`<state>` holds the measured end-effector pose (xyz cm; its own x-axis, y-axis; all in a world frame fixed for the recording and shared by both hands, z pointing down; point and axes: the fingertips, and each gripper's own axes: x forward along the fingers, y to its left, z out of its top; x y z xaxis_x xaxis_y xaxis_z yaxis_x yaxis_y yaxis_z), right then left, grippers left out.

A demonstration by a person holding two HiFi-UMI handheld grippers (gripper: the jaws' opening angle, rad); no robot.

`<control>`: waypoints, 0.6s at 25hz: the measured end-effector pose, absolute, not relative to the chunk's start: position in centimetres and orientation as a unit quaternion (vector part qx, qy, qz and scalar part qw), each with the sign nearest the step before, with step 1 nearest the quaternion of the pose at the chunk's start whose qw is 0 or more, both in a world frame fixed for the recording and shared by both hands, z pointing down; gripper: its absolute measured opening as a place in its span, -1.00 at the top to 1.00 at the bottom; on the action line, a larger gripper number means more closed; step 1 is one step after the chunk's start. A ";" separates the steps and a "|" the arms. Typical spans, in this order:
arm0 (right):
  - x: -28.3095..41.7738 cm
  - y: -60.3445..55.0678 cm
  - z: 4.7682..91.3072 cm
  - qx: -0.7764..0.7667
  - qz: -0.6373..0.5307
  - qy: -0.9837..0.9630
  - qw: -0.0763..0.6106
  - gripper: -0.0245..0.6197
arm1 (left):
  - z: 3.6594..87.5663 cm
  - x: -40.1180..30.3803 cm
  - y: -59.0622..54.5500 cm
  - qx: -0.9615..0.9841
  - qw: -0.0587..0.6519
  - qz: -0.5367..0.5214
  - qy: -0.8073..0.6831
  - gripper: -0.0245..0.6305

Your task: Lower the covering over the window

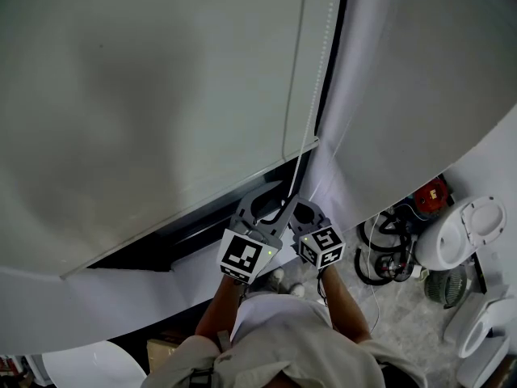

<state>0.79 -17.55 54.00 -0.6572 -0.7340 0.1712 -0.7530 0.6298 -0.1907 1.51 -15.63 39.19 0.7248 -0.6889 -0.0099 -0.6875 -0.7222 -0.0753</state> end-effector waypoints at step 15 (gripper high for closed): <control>-0.3 -17.2 55.4 0.417 0.122 -0.899 0.059 0.90 | 37.1 2.2 -17.8 -0.921 0.058 0.015 0.385 0.88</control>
<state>-0.29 -17.20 55.36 -0.6448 -0.7358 0.2068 -0.7643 0.6221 -0.1698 2.22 -17.83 37.14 0.7024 -0.7080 -0.0735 -0.7116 -0.6961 -0.0958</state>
